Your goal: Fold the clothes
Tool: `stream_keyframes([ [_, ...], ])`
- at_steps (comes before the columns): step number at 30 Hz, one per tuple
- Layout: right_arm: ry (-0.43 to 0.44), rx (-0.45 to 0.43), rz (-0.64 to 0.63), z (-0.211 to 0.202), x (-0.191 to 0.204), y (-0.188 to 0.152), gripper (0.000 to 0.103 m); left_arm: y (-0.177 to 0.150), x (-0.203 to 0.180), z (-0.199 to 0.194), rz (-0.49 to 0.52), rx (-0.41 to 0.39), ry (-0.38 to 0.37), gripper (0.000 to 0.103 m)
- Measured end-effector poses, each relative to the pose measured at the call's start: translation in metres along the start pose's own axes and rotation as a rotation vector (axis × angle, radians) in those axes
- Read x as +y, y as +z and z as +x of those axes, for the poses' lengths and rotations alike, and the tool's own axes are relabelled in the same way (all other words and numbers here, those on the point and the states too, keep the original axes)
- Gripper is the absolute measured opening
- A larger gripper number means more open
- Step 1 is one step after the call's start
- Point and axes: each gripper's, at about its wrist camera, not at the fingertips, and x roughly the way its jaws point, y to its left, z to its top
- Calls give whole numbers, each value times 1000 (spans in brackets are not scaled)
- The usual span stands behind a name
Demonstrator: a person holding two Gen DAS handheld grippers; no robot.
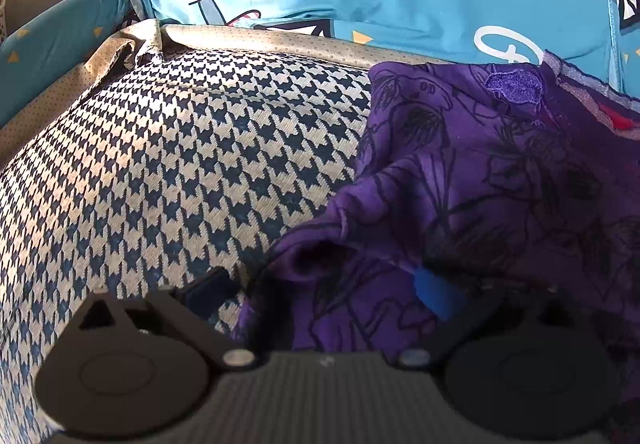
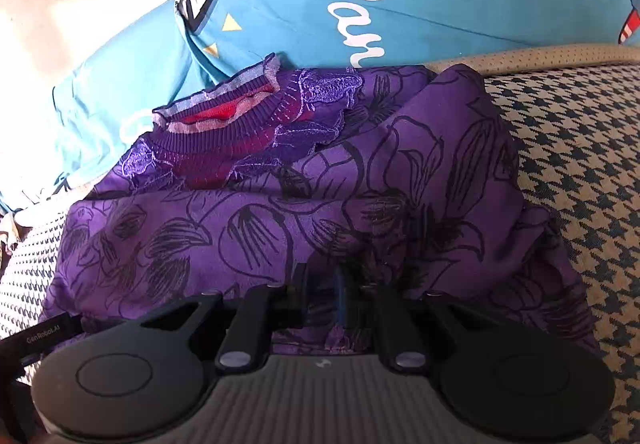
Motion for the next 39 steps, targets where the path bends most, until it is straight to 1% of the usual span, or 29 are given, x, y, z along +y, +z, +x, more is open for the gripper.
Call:
stream_keyframes([
  [7, -38, 8, -32, -6, 4, -3, 13, 2, 3, -3, -8, 34, -12, 103],
  [10, -68, 8, -47, -14, 10, -4, 14, 0, -1, -11, 16, 51, -25, 103],
  [13, -91, -21, -76, -30, 17, -5, 26, -3, -6, -25, 66, 41, -56, 103],
  [17, -84, -66, -73, -57, 12, -7, 28, -9, -10, -45, 136, 35, -114, 103],
  [18, -75, -71, -60, -63, 8, -9, 29, -11, -10, -50, 150, 32, -125, 103],
  [19, -65, -74, -48, -68, 3, -8, 33, -13, -9, -55, 164, 28, -135, 103],
  [20, -55, -78, -35, -73, -2, -8, 38, -16, -9, -60, 177, 26, -146, 103],
  [21, -53, -84, -27, -77, -8, -7, 40, -18, -7, -63, 186, 28, -156, 103],
  [23, -73, -99, -6, -81, -21, -4, 51, -21, -6, -64, 196, 44, -176, 103],
  [25, -96, -110, 21, -84, -36, -2, 55, -22, -8, -61, 200, 63, -191, 103],
  [28, -111, -104, 75, -84, -61, 1, 57, -25, -12, -57, 210, 84, -193, 103],
  [30, -114, -99, 111, -82, -76, 2, 62, -25, -16, -55, 216, 93, -199, 103],
  [32, -109, -104, 142, -80, -87, 4, 71, -27, -19, -54, 219, 99, -206, 103],
  [36, -102, -100, 183, -71, -100, 7, 72, -30, -25, -52, 235, 116, -216, 103],
  [39, -78, -88, 212, -65, -104, 8, 72, -31, -27, -51, 239, 126, -226, 103],
])
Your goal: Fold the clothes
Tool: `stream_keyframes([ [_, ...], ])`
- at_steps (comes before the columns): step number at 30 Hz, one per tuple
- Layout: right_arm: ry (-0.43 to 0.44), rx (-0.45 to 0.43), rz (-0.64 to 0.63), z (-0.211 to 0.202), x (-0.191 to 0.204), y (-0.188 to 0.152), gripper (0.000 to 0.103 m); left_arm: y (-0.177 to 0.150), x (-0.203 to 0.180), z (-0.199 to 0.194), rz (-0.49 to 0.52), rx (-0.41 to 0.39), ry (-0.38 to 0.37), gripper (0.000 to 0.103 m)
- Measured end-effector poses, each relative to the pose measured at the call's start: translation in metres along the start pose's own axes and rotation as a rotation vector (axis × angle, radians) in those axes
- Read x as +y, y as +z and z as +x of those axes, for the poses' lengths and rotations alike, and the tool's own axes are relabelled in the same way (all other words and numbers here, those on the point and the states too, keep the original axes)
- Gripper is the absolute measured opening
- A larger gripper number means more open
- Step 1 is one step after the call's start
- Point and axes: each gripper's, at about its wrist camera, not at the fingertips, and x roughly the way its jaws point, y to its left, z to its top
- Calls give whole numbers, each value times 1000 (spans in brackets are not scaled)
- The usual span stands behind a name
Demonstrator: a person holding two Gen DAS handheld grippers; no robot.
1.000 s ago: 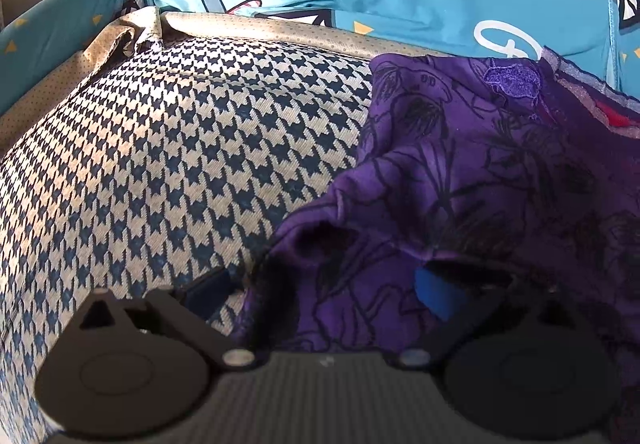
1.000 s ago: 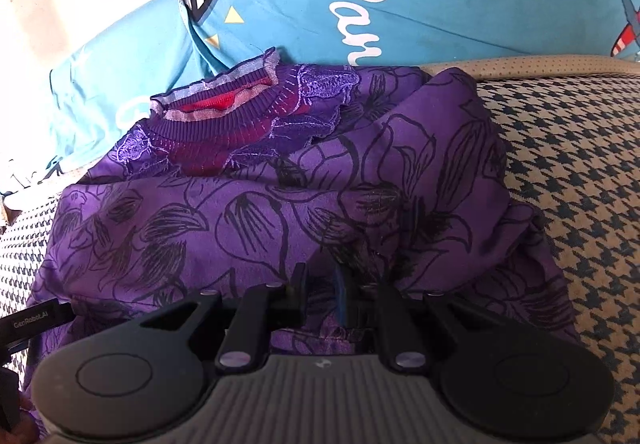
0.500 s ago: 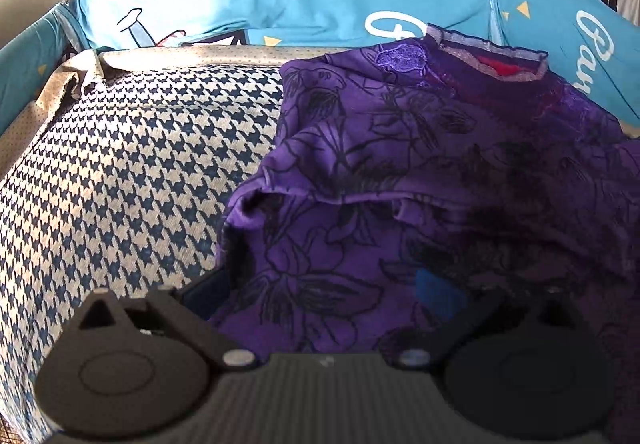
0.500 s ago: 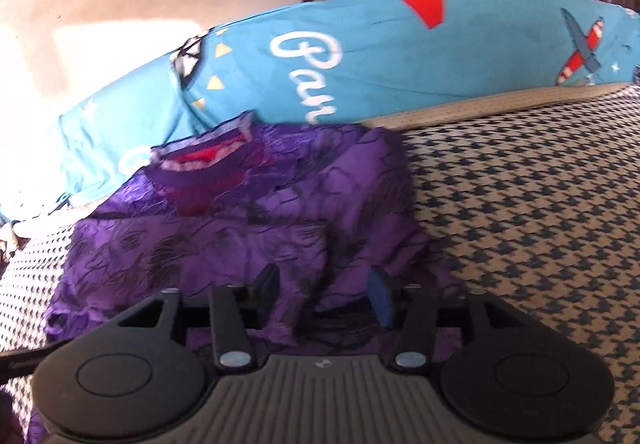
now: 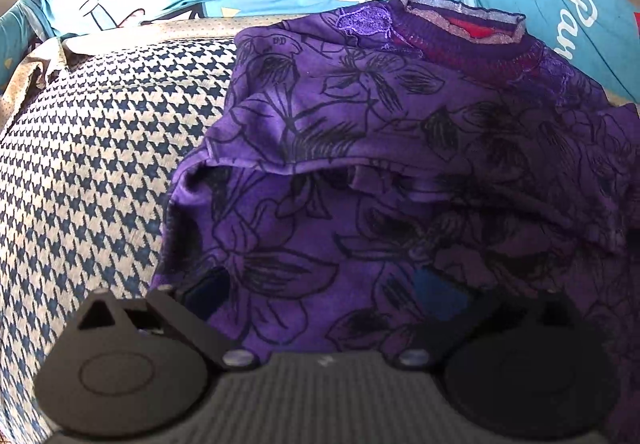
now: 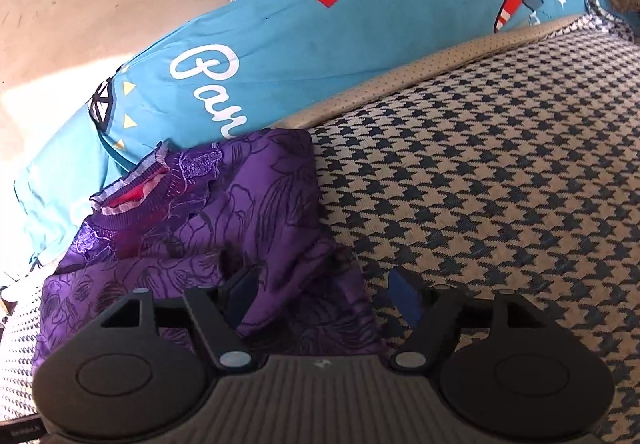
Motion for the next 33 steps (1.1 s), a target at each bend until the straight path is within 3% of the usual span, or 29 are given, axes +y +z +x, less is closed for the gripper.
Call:
stream_keyframes([
  [3, 30, -23, 13, 0, 0, 2, 74, 0, -1, 1, 4, 4, 0, 103],
  [8, 60, -72, -12, 0, 2, 4, 91, 1, 3, 2, -17, 15, -1, 103],
  [26, 117, 1, -117, 26, 21, -4, 101, 0, -1, 7, 9, 41, 13, 103],
  [33, 50, -33, -219, 32, 33, -11, 102, -1, -1, 8, 18, 47, 9, 103],
])
